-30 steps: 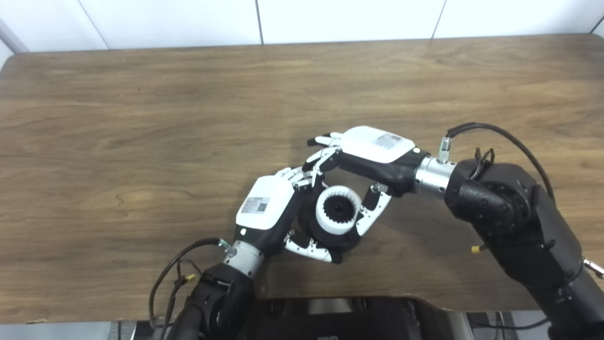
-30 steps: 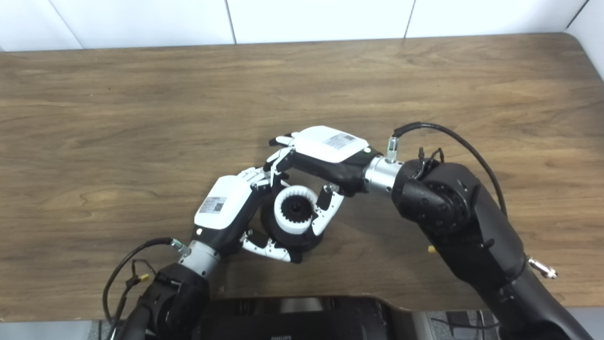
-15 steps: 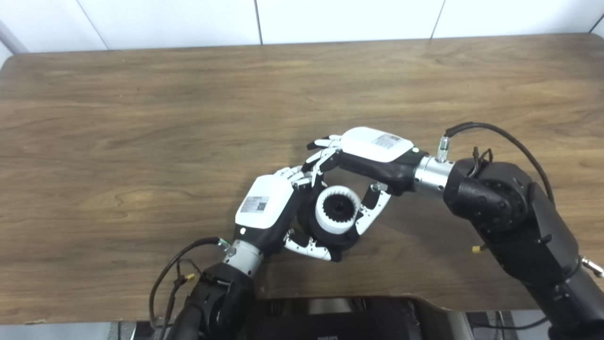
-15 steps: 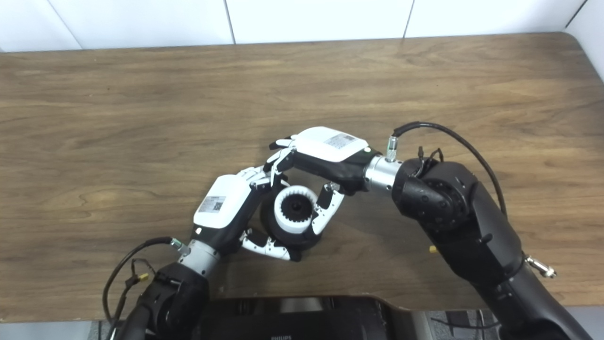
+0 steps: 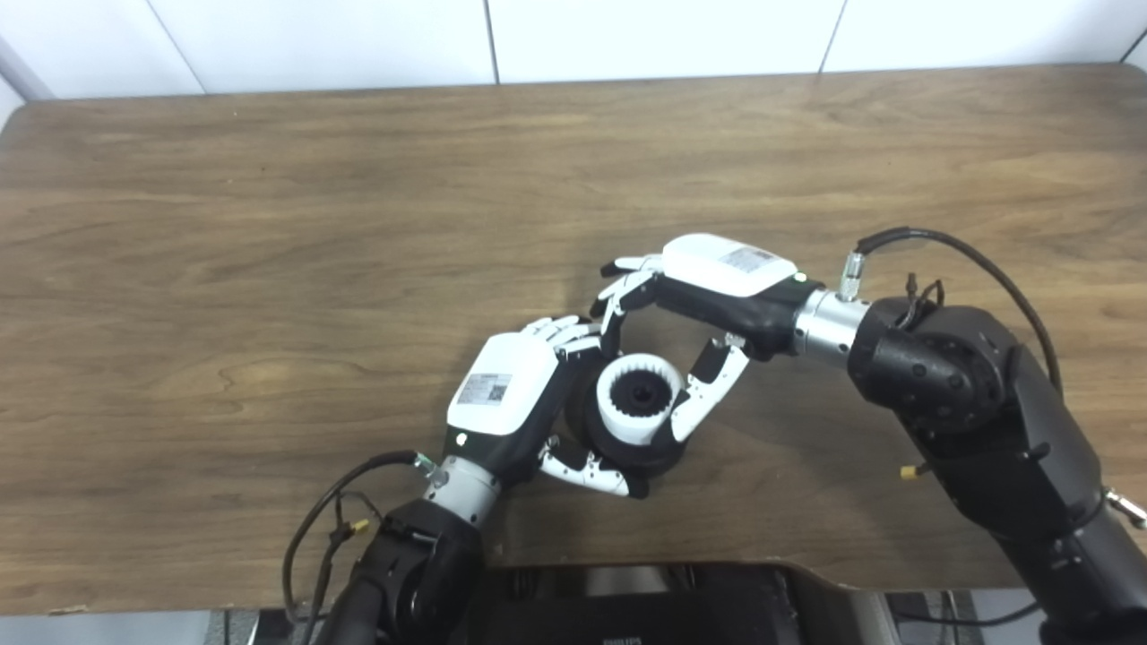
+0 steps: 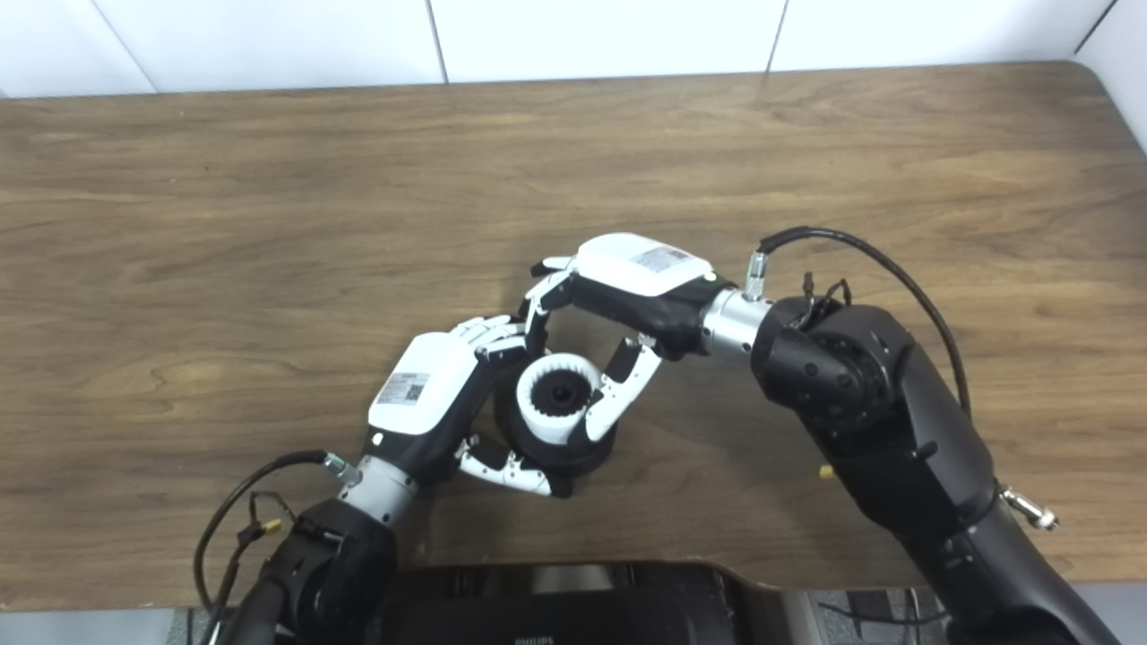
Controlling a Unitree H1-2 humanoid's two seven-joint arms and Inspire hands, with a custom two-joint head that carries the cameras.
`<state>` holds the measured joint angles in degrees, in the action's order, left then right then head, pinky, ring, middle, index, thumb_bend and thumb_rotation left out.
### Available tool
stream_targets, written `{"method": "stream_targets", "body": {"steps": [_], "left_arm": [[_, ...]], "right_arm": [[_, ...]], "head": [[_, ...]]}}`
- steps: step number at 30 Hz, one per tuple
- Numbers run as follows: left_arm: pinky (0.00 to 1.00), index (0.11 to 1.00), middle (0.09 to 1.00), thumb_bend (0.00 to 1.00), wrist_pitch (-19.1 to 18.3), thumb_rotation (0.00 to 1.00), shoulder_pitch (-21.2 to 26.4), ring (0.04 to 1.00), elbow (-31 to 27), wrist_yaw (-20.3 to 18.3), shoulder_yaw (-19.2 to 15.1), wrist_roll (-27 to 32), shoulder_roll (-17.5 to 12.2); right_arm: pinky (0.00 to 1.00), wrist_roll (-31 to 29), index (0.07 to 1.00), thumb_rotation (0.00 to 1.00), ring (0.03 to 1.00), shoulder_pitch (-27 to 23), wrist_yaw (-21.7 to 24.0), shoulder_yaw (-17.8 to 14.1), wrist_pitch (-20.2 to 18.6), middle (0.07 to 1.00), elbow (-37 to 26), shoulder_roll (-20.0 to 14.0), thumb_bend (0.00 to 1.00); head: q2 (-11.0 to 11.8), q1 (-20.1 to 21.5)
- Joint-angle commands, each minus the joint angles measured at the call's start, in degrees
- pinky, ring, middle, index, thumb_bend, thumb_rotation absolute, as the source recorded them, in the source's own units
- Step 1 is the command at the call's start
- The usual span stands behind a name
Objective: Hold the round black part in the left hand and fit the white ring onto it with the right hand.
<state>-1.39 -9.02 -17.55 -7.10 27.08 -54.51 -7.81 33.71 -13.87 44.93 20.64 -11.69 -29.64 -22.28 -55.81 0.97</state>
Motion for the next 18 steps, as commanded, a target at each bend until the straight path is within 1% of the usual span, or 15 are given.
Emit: {"method": "stream_targets", "body": {"steps": [1, 9, 18], "left_arm": [[0.87, 0.562, 0.822, 0.84, 0.1, 0.19, 0.0, 0.874, 0.9, -0.7, 0.3, 0.1, -0.2], [0.86, 0.561, 0.821, 0.84, 0.5, 0.19, 0.0, 0.873, 1.9, -0.1, 0.2, 0.5, -0.6], [0.86, 0.559, 0.822, 0.85, 0.6, 0.18, -0.1, 0.875, 2.3, 0.2, 0.1, 0.9, -0.8]], "right_arm": [[0.94, -1.4, 0.646, 0.39, 0.958, -3.3, -0.6, -1.3, -1.0, 0.825, -2.8, 0.3, 1.00], [0.91, -2.8, 0.646, 0.42, 0.961, -5.0, -0.7, -1.9, -3.1, 0.846, -4.6, -0.2, 1.00], [0.91, -4.0, 0.653, 0.41, 0.966, -6.6, -0.4, -2.8, -5.5, 0.873, -5.5, -1.2, 1.00]], "head": [[0.1, 0.0], [1.2, 0.3], [2.1, 0.7]]}}
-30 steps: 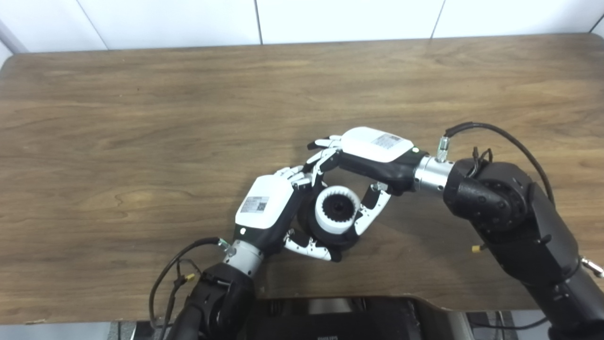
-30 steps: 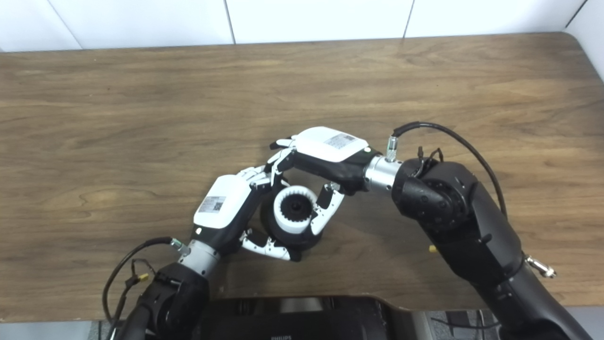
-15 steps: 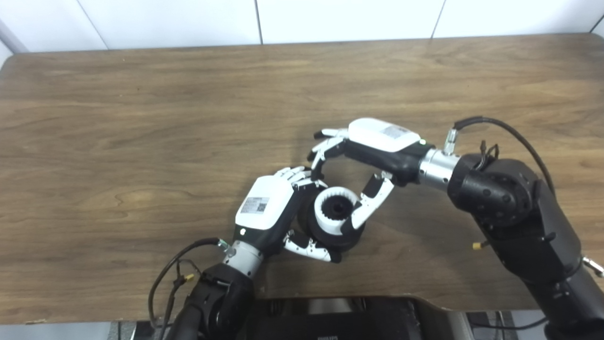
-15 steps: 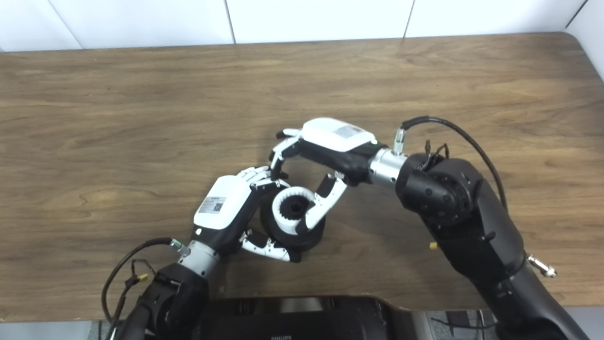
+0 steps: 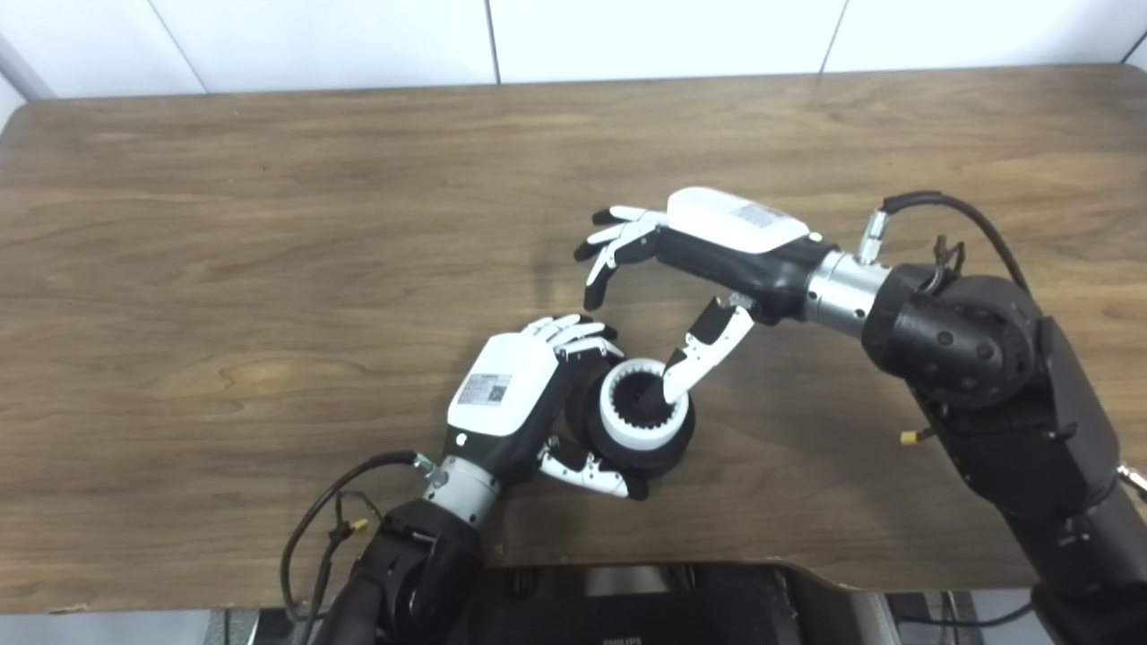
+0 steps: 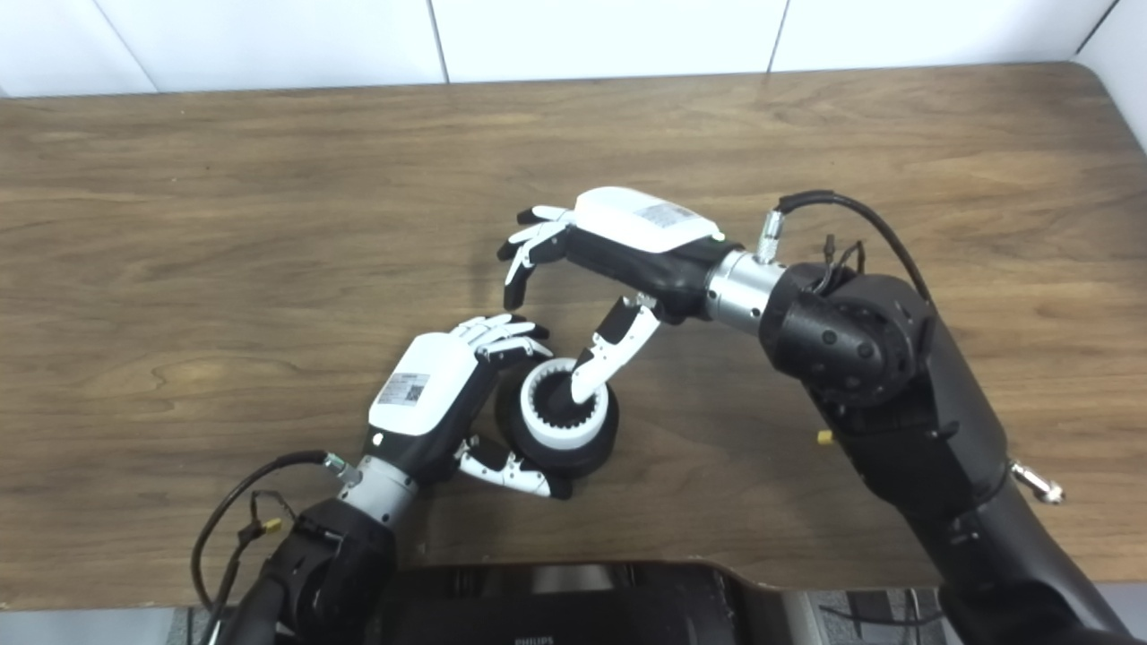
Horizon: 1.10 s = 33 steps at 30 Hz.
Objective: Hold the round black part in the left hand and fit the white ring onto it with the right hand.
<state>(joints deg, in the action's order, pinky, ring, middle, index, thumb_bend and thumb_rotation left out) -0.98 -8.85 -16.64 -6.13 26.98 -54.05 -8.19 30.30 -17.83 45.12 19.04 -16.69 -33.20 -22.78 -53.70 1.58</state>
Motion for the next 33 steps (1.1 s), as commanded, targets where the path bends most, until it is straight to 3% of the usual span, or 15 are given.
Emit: {"method": "stream_targets", "body": {"steps": [1, 12, 16, 19, 22, 24, 33], "left_arm": [[0.86, 0.558, 0.823, 0.85, 0.1, 0.17, -0.3, 0.875, 1.4, -0.9, 0.2, 0.5, -0.5], [0.87, 0.562, 0.823, 0.83, 1.3, 0.19, -0.8, 0.875, 2.3, 0.4, 0.1, 0.6, -1.1], [0.88, 0.564, 0.820, 0.84, 1.2, 0.17, -1.4, 0.874, 2.3, 0.7, -0.1, 0.7, -1.1], [0.88, 0.587, 0.822, 0.84, 0.9, 0.18, -1.8, 0.877, 2.6, 0.8, -0.1, 0.0, -1.4], [0.88, 0.612, 0.821, 0.85, 0.5, 0.20, -2.1, 0.876, 2.9, 0.9, -0.3, -0.1, -1.3], [0.87, 0.617, 0.818, 0.85, 0.8, 0.19, -2.3, 0.871, 3.5, 1.7, -0.4, 0.0, -1.1], [0.83, 0.691, 0.809, 0.87, -0.6, 0.24, -2.3, 0.854, 5.6, 3.7, -0.8, -2.2, -0.8]], "right_arm": [[0.90, -0.7, 0.654, 0.41, 0.966, -2.9, -0.6, -1.5, -0.9, 0.875, -2.1, -0.7, 1.00], [0.87, -1.9, 0.661, 0.36, 0.941, -3.2, -1.9, -5.1, -4.4, 0.859, -2.3, -1.1, 1.00], [0.79, -1.5, 0.676, 0.37, 0.894, -1.4, -2.7, -6.5, -5.4, 0.844, -2.4, -1.8, 0.98], [0.79, -0.9, 0.682, 0.45, 0.892, 0.5, -3.4, -7.9, -6.6, 0.839, -2.9, -2.6, 0.85], [0.78, -0.3, 0.684, 0.50, 0.896, 1.8, -4.0, -8.6, -6.4, 0.839, -3.4, -4.1, 0.79], [0.79, -0.5, 0.682, 0.50, 0.902, 2.5, -4.2, -9.1, -6.8, 0.840, -3.8, -4.7, 0.78], [0.77, -0.8, 0.669, 0.45, 0.909, 5.7, -5.7, -9.5, -5.9, 0.833, -4.7, -5.5, 0.78]], "head": [[0.2, 0.2], [3.1, 1.7], [5.3, 2.0], [6.9, 1.9], [8.6, 1.9], [10.7, 1.9], [15.4, 1.2]]}}
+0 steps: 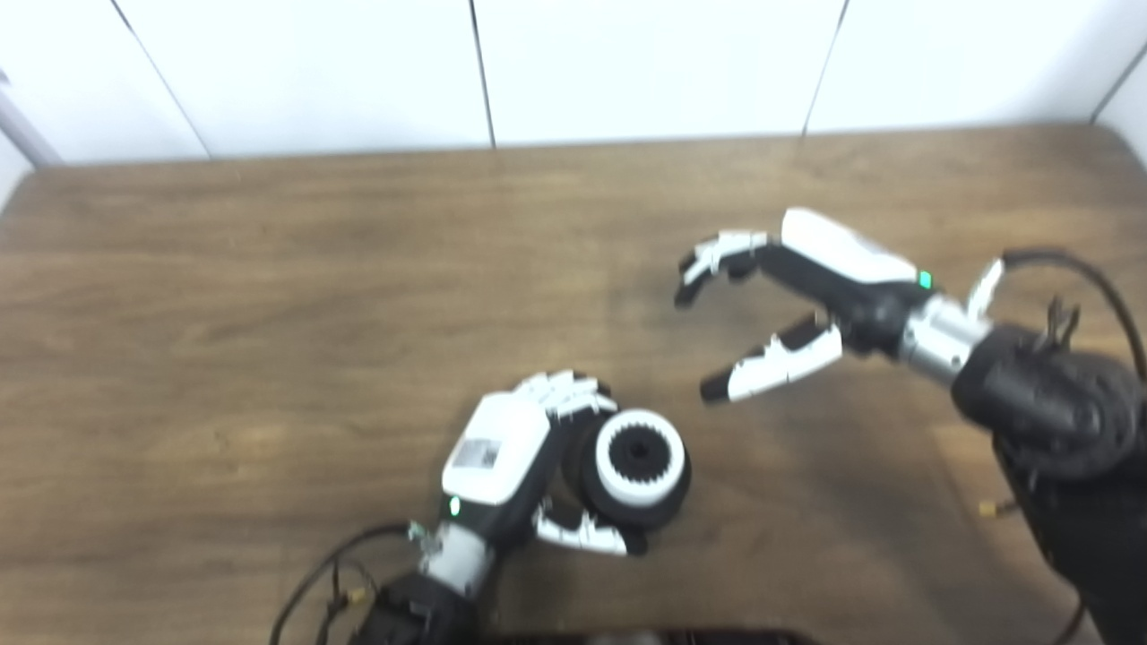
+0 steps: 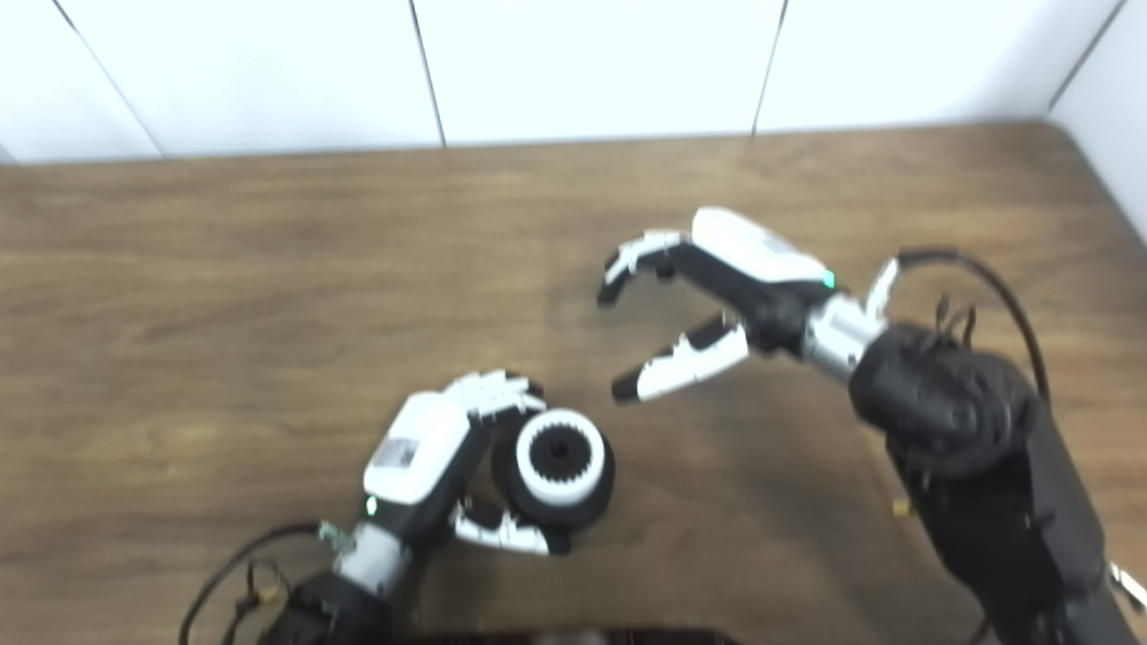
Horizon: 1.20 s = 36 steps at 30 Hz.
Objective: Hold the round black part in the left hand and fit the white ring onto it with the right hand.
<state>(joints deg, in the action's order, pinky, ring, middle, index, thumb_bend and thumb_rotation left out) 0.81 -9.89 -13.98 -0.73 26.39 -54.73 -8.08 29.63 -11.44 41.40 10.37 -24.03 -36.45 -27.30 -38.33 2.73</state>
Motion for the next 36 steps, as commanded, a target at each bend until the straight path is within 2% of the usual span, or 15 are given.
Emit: {"method": "stream_targets", "body": {"steps": [1, 5, 10, 21, 26, 28, 31, 34, 36], "left_arm": [[0.83, 0.711, 0.810, 0.87, -2.5, 0.26, -1.2, 0.852, 3.2, -1.6, -0.3, -1.5, -0.9], [0.81, 0.788, 0.828, 0.92, -3.4, 0.31, -1.0, 0.853, 3.3, -3.0, -0.5, -1.4, -0.8], [0.82, 0.843, 0.853, 0.98, -4.0, 0.36, -0.7, 0.870, 3.3, -4.6, -0.6, -1.2, -0.8], [0.83, 0.885, 0.871, 1.00, -4.3, 0.39, -0.4, 0.878, 2.9, -6.4, -1.7, 1.2, -1.2], [0.85, 0.903, 0.895, 1.00, -7.1, 0.39, 0.5, 0.901, -1.0, -12.6, -3.3, 3.8, -1.8], [0.86, 0.911, 0.909, 1.00, -9.4, 0.38, 1.2, 0.915, -3.5, -17.2, -4.1, 4.8, -2.8], [0.91, 0.942, 0.944, 1.00, -12.6, 0.40, 2.1, 0.949, -7.8, -24.6, -5.4, 6.3, -5.2], [0.91, 0.961, 0.963, 1.00, -14.8, 0.39, 2.9, 0.961, -11.3, -30.4, -6.4, 7.4, -7.8], [0.90, 0.962, 0.967, 1.00, -16.5, 0.38, 3.0, 0.958, -13.7, -32.9, -7.6, 8.8, -9.4]], "right_arm": [[0.77, -0.1, 0.667, 0.44, 0.908, -0.4, -2.2, -0.8, 1.7, 0.831, -1.5, -1.0, 0.78], [0.76, 0.0, 0.663, 0.43, 0.902, 0.4, -3.0, -0.7, 2.2, 0.825, -1.7, -1.3, 0.81], [0.77, -0.5, 0.662, 0.41, 0.906, 1.0, -3.9, -1.0, 2.3, 0.825, -1.4, -1.3, 0.84], [0.78, -1.6, 0.681, 0.40, 0.905, 2.6, -5.4, -1.9, 2.0, 0.832, -1.1, -1.5, 0.87], [0.85, -3.5, 0.708, 0.41, 0.895, 3.7, -5.6, -3.3, 0.8, 0.851, -0.5, -1.5, 0.88], [0.88, -3.4, 0.705, 0.38, 0.887, 4.1, -5.9, -3.6, 0.9, 0.847, -0.3, -1.6, 0.91], [0.81, -3.1, 0.699, 0.35, 0.885, 4.5, -6.1, -4.0, 0.0, 0.846, -0.3, -1.7, 0.95], [0.80, -3.3, 0.700, 0.34, 0.892, 4.3, -6.5, -4.6, -0.1, 0.854, -0.2, -1.8, 0.97], [0.80, -3.3, 0.694, 0.32, 0.888, 4.2, -7.2, -5.0, 0.6, 0.853, 0.0, -1.9, 0.98]], "head": [[0.0, 0.0], [1.0, -0.1], [1.8, 0.0], [3.3, 0.0], [3.1, 0.3], [3.0, 0.3], [2.8, 0.3], [2.7, 0.3], [2.6, 0.4]]}}
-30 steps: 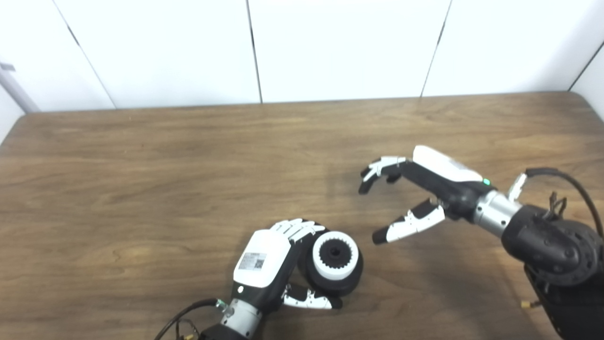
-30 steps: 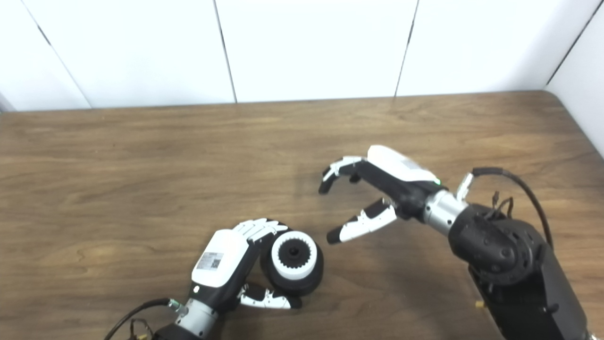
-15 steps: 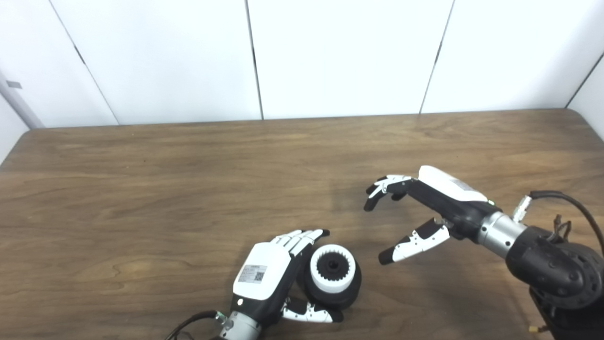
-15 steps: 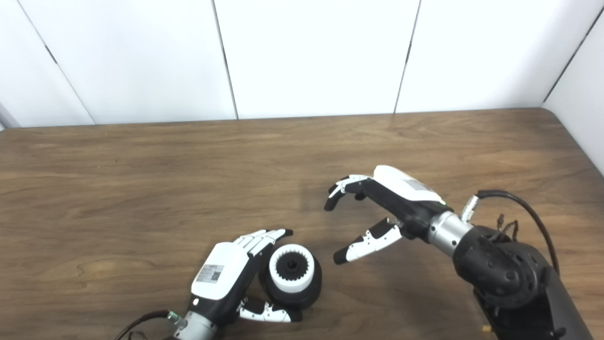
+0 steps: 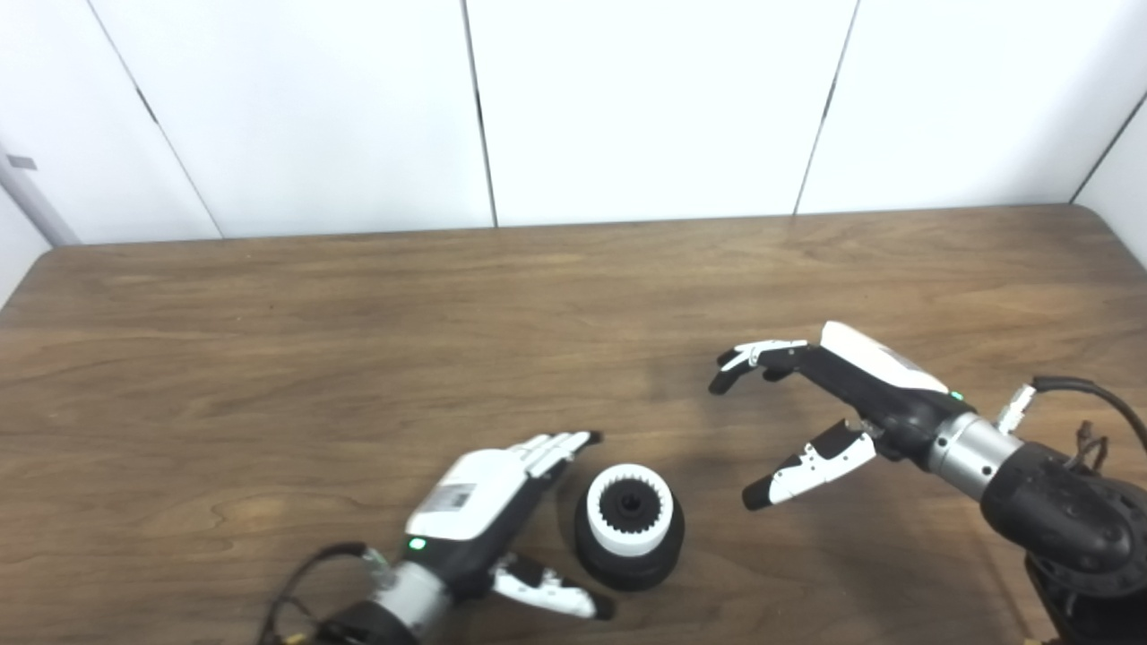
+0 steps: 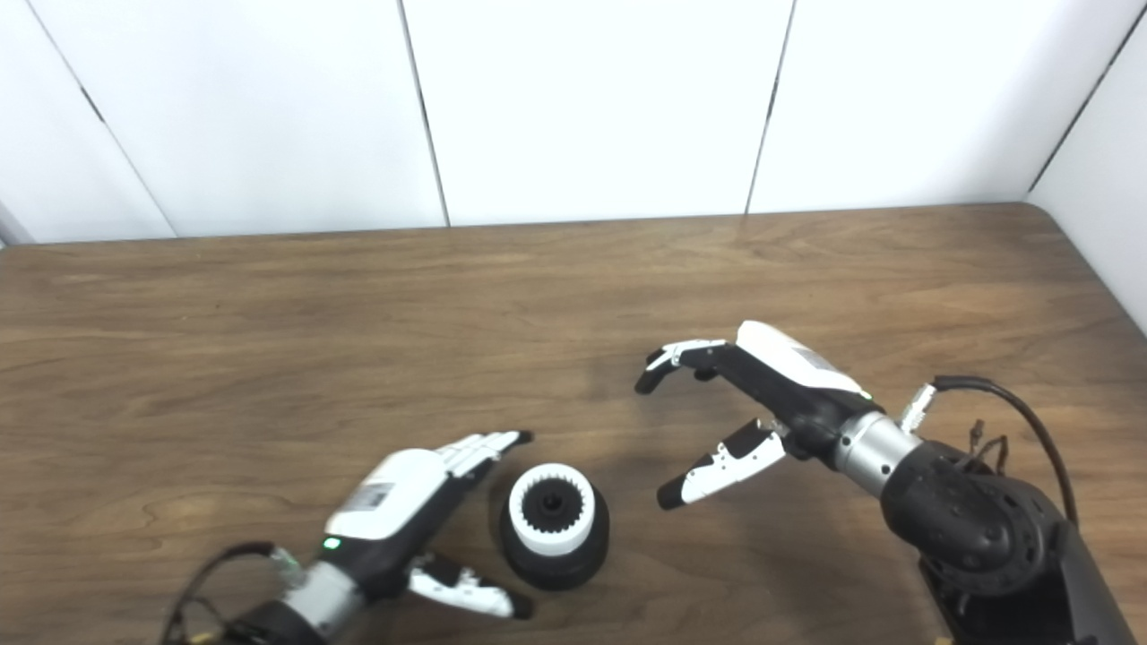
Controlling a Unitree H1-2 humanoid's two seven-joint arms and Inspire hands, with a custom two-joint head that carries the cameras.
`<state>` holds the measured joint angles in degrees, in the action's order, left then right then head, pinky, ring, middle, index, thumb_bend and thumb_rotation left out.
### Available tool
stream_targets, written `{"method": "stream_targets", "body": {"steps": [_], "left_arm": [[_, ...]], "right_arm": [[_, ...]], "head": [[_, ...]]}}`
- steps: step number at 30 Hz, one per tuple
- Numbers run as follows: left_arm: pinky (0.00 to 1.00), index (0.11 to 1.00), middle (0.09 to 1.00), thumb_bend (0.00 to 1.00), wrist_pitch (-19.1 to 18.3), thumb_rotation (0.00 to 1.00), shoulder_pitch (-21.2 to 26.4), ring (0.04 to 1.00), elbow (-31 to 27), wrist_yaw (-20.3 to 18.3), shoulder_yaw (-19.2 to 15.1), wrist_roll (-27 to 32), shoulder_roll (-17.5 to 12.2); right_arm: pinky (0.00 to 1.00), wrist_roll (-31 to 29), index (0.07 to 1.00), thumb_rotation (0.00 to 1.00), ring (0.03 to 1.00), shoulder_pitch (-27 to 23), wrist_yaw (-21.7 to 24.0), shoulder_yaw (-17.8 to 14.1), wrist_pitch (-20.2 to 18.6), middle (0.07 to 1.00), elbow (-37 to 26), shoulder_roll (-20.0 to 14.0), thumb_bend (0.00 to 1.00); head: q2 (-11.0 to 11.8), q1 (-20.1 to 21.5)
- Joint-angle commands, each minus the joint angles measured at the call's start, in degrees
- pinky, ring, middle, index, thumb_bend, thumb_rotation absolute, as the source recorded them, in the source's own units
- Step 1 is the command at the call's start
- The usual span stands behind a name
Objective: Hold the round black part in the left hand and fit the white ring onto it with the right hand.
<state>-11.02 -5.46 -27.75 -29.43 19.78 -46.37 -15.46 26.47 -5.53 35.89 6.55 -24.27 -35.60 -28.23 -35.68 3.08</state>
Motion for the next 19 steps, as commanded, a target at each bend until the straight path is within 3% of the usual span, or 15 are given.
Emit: {"method": "stream_targets", "body": {"steps": [1, 4, 9, 14, 16, 19], "left_arm": [[0.90, 0.961, 0.968, 1.00, -5.5, 0.37, -1.5, 0.959, -0.9, -4.9, -1.8, 1.5, -2.4], [0.90, 0.969, 0.969, 1.00, -6.8, 0.34, -2.6, 0.962, -3.0, -4.5, -5.3, 6.3, -3.2], [0.85, 0.996, 0.983, 1.00, -7.9, 0.40, -3.9, 0.957, -5.0, -3.2, -10.7, 14.1, -4.1], [0.91, 1.000, 1.000, 1.00, -11.5, 0.36, -4.7, 0.999, -7.5, -2.5, -15.6, 23.6, -4.0], [0.95, 1.000, 1.000, 1.00, -7.8, 0.44, -6.2, 1.000, -6.7, 1.5, -18.4, 28.4, -1.8], [0.95, 0.984, 0.992, 0.99, 4.5, 0.57, -7.9, 0.990, -2.4, 10.5, -21.9, 33.1, 3.2]], "right_arm": [[0.80, -0.3, 0.691, 0.32, 0.886, -1.7, -2.1, -1.3, 1.1, 0.851, -0.8, -1.0, 0.99], [0.80, -0.6, 0.691, 0.33, 0.883, -1.2, -2.6, -1.9, 0.4, 0.848, -1.2, -0.7, 1.00], [0.81, -2.5, 0.739, 0.37, 0.886, 1.3, -3.2, -3.2, -0.9, 0.863, -2.0, -0.3, 0.96], [0.81, -3.7, 0.807, 0.45, 0.886, 4.9, -4.8, -4.5, 0.4, 0.885, -2.4, -0.8, 0.95], [0.81, -4.6, 0.835, 0.51, 0.883, 7.0, -5.9, -5.5, 0.7, 0.893, -2.7, -0.2, 0.93], [0.85, -6.2, 0.896, 0.65, 0.908, 10.4, -8.1, -6.6, 0.7, 0.930, -3.4, 1.7, 0.79]], "head": [[0.0, 0.0], [-0.4, 0.1], [-0.8, 0.0], [-1.2, 0.0], [-1.4, 0.0], [-2.0, 0.0]]}}
